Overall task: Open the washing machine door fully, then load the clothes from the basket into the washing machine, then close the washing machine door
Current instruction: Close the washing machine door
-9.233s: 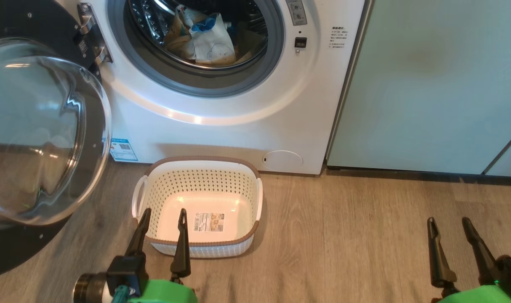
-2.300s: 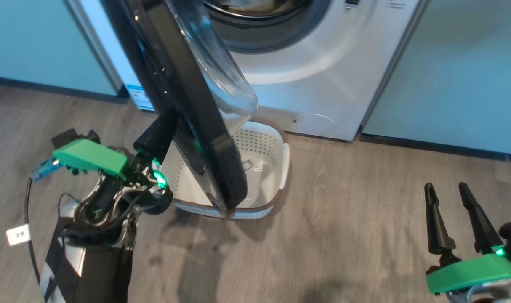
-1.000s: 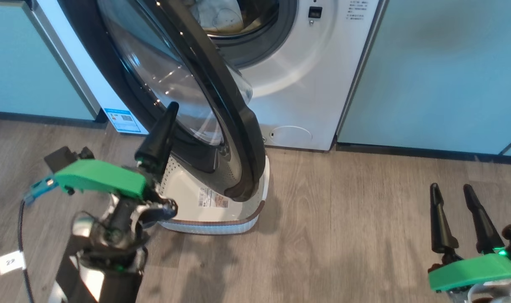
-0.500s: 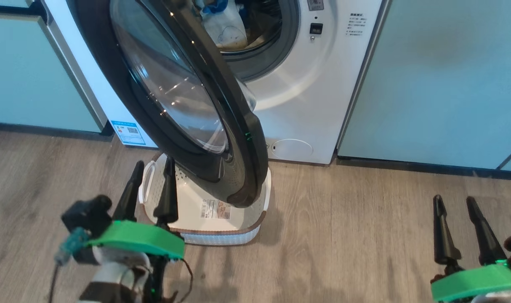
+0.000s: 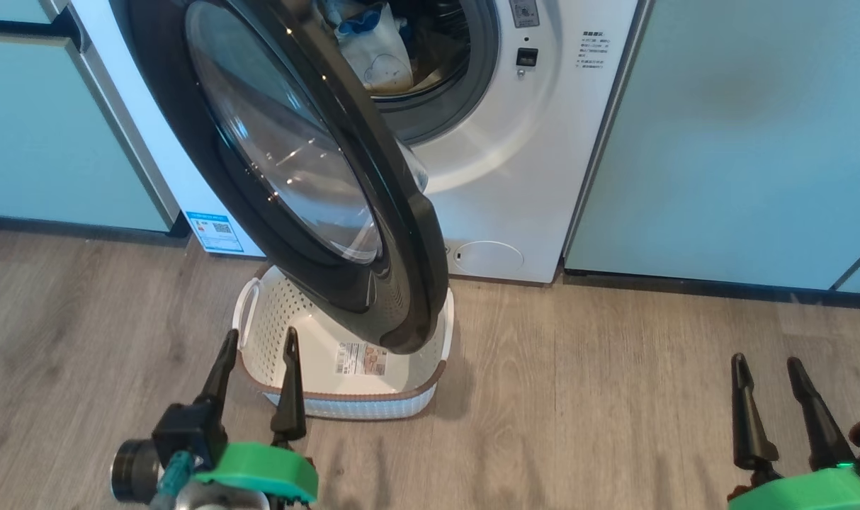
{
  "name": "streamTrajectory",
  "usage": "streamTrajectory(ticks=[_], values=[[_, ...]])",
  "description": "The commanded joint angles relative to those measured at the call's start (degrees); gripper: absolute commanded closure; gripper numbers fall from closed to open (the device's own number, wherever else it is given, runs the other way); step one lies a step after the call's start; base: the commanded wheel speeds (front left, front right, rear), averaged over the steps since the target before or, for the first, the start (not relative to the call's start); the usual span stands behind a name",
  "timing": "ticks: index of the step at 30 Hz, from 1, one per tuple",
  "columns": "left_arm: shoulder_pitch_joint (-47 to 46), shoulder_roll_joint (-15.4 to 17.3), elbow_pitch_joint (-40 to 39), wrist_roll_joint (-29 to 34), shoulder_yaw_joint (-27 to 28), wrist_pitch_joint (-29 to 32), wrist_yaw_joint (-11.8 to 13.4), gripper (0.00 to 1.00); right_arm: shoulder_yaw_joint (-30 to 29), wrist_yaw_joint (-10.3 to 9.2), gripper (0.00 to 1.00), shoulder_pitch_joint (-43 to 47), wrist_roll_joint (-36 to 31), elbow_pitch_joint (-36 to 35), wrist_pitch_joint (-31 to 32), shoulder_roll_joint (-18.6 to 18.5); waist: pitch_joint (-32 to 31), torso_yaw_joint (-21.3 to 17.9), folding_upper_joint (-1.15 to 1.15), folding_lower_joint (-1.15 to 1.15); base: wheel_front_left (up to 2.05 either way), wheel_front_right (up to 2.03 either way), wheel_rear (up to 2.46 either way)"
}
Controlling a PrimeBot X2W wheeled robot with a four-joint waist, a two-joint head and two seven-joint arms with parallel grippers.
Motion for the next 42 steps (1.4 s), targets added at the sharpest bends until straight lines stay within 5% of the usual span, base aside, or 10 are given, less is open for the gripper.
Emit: streamTrajectory(ticks=[1, 27, 28, 31, 42], values=[[-1.21, 1.01, -2.11, 0.6, 2.04, -0.65, 0.54, 0.0, 0.83, -0.16, 0.0, -1.36, -0.72, -2.17, 0.12, -0.32, 0.05, 0.04, 0.0, 0.0, 0.0, 0.0, 0.0], [-0.19, 0.8, -2.28, 1.33, 0.41, -0.73, 1.58, 0.0, 0.52, -0.16, 0.0, -0.51, -1.39, -3.04, 0.77, -0.27, 0.19, 0.12, 0.0, 0.0, 0.0, 0.0, 0.0], [-0.23, 0.79, -2.21, 1.31, 0.38, -0.75, 1.57, 0.0, 0.47, -0.16, 0.07, -0.49, -1.36, -3.04, 0.8, -0.27, 0.19, 0.14, 0.0, 0.0, 0.0, 0.0, 0.0], [-0.24, 0.81, -2.04, 1.31, 0.23, -0.79, 1.56, 0.0, 0.41, -0.16, 0.96, -0.48, -1.2, -3.02, 1.01, -0.27, 0.12, 0.15, 0.0, 0.0, 0.0, 0.0, 0.0], [-0.65, 0.6, -1.61, 1.47, -0.62, -0.89, 1.53, 0.0, 0.47, -0.16, 1.0, -0.44, -1.42, -2.43, 1.88, -0.27, -0.21, 1.57, 0.0, 0.0, 0.0, 0.0, 0.0]])
